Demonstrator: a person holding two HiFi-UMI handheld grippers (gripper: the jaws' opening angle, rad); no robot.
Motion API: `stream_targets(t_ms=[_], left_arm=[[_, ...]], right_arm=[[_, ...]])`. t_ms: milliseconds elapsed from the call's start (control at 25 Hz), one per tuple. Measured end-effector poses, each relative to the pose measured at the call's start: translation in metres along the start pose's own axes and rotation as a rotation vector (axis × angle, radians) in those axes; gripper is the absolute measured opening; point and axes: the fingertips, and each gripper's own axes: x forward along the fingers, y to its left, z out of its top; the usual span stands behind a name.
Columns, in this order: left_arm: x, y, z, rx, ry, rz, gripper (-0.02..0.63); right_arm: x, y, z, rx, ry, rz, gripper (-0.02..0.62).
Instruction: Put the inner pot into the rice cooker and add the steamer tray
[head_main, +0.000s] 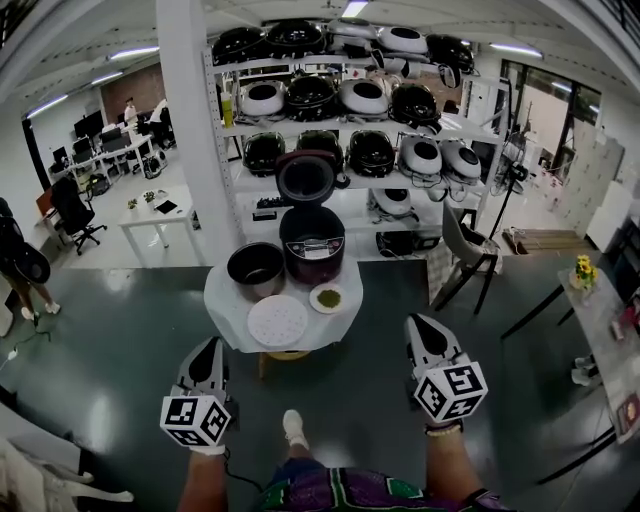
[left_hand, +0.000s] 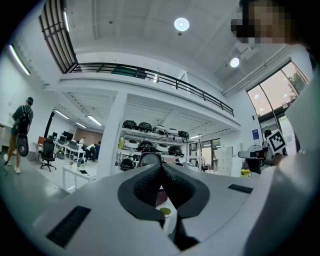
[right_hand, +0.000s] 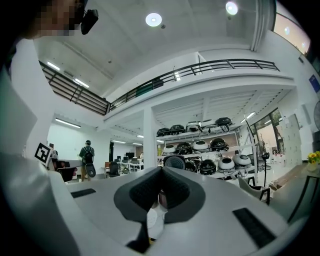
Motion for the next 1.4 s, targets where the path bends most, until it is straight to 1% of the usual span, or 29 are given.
stream_targets(t_ms=[280, 440, 640, 800, 1120, 1240, 1400], left_arm=[[0.044, 0.023, 0.003, -0.01, -0.009, 0.006, 0.021], [0.074, 0.043, 0.003, -0.023, -0.008, 0.016, 0.021], [0.116, 0.07, -0.002, -0.042, 0.009, 0.021, 0.021], [0.159, 0.102, -0.006, -0.035, 0.018, 0.03, 0.021], [0.245, 0.175, -0.003, -0.077, 0.057, 0.006, 0.021], [0.272, 0.2, 0.0, -0.062, 0.064, 0.007, 0.021], [0.301, 0.23, -0.006, -0.058, 0.081, 0.013, 0.021]], right_arm=[[0.046, -0.01, 0.02, -0.045, -0.035, -0.018, 0.005], [0.085, -0.014, 0.02, -0.053, -0.019, -0.013, 0.005], [0.148, -0.014, 0.014, -0.068, 0.008, 0.019, 0.003], [0.208, -0.013, 0.009, -0.07, 0.033, 0.033, 0.003], [0.317, -0.007, 0.011, -0.015, 0.061, 0.047, 0.003], [0.354, 0.002, 0.014, 0.008, 0.057, 0.067, 0.005], [0.395, 0.01, 0.011, 0.001, 0.054, 0.071, 0.005]])
